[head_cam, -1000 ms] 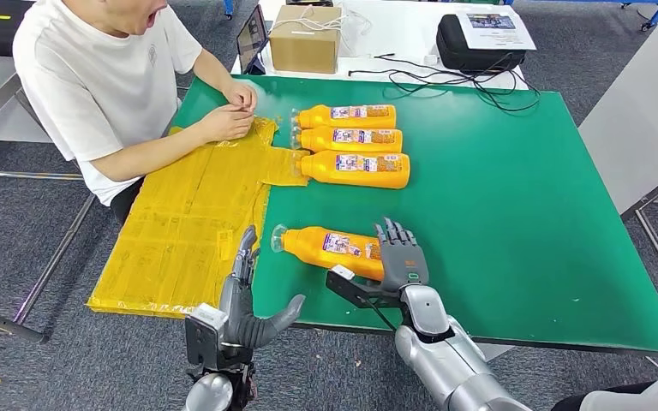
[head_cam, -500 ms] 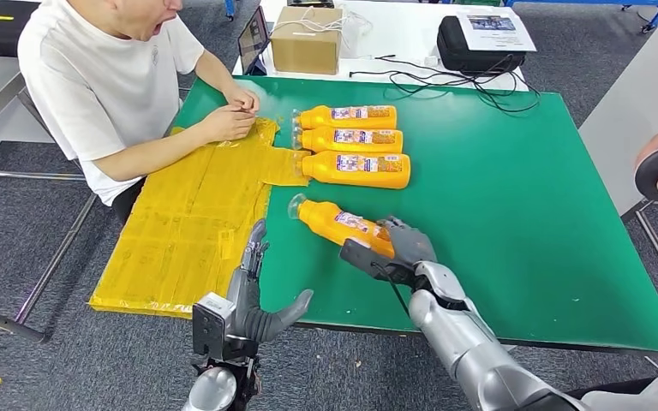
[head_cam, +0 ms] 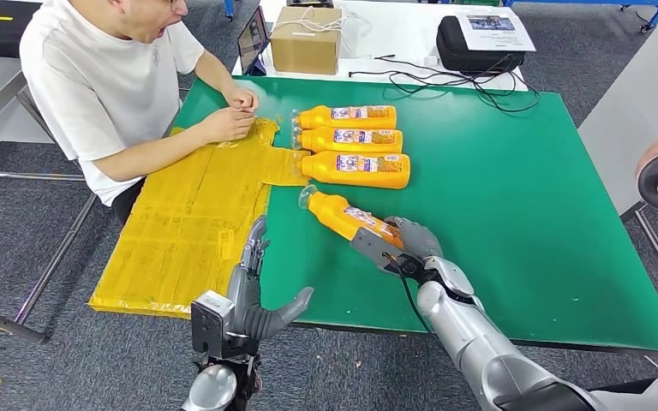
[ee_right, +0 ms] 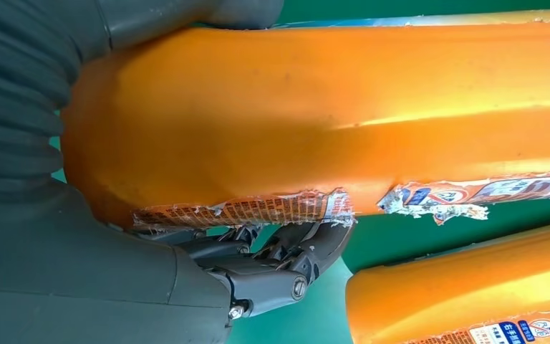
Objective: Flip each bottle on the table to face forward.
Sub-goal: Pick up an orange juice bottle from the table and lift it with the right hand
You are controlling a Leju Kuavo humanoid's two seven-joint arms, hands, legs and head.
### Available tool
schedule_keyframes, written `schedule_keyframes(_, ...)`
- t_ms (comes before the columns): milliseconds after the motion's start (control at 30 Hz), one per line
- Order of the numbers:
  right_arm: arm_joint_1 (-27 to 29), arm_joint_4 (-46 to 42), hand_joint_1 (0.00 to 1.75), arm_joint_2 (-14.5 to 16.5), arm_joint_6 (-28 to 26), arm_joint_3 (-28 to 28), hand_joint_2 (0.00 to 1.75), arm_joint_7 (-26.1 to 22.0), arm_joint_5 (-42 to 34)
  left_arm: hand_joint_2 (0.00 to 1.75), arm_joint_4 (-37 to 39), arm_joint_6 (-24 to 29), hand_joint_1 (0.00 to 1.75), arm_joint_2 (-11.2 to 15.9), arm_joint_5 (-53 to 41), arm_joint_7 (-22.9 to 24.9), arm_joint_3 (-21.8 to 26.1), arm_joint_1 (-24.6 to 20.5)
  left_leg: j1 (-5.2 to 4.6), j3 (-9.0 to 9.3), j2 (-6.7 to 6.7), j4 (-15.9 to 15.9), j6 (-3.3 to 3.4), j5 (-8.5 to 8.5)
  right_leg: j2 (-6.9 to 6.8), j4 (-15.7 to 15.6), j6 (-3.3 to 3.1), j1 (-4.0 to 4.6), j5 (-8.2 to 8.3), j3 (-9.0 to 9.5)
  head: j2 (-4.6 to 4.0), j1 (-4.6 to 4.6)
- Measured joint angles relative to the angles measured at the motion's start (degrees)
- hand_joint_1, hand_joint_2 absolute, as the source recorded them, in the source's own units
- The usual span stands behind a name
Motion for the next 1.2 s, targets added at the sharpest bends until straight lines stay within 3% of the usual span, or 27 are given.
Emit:
schedule_keyframes(367,-0.33,0.77,1.75,0.07,0.76,-0.73,1.75,-1.25,-2.01,1.75,-0.02,-0.02,0.00,0.00,0.28,0.00,0.12,-0.10,0.00,0.09,0.00,0.00,0.00,0.00,0.00,0.00,0.00,0.00,0.00,0.06,0.00,0.00)
schedule_keyframes(433,0.01,0.77,1.75,0.07,2.17,-1.79,1.75,-5.04,-6.22,1.75,-0.01,-0.31,0.00,0.00,0.95,0.00,0.14,-0.21,0.00,0.12,0.01,0.00,0.00,-0.01,0.01,0.00,0.00,0.00,0.00,0.08,0.00,0.01)
schedule_keyframes(567,3.77,-0.86,1.75,0.53,7.40,-6.03,1.75,-17.87,-19.10,1.75,0.15,-1.47,0.00,-0.03,5.48,0.14,0.28,-0.48,0.00,0.13,0.09,0.00,0.00,-0.04,0.04,0.00,0.00,0.01,0.00,0.09,0.00,0.01)
schedule_keyframes(633,6.29,-2.74,1.75,1.02,8.67,-7.62,1.75,-20.85,-23.00,1.75,0.34,-1.76,0.00,-0.07,7.86,0.45,0.46,-0.59,0.01,0.08,0.05,-0.01,0.00,-0.04,0.04,0.00,0.00,0.01,0.00,0.04,0.00,0.00)
schedule_keyframes(900,10.53,-7.72,1.75,1.59,9.48,-9.72,1.75,-21.51,-26.50,1.75,0.87,-1.99,0.00,-0.20,10.62,1.49,1.02,-0.74,0.01,0.00,0.03,-0.01,0.00,-0.04,0.03,0.00,0.00,0.00,0.00,-0.02,0.00,0.01)
schedule_keyframes(1067,13.59,-12.33,1.75,2.25,6.90,-10.40,1.75,-22.53,-31.35,1.75,1.85,-0.84,0.00,-0.41,19.52,5.41,2.18,-0.84,-0.01,-0.12,-0.02,-0.01,0.00,-0.03,0.02,0.00,0.00,0.00,0.00,-0.10,0.00,-0.01)
schedule_keyframes(1200,15.42,-16.96,1.75,2.65,5.68,-10.39,1.75,-22.22,-34.23,1.75,2.87,0.26,0.00,-0.42,22.49,5.17,2.97,-0.90,-0.01,-0.20,-0.02,-0.01,0.00,-0.03,0.02,0.01,0.00,0.00,0.00,-0.19,0.00,0.00)
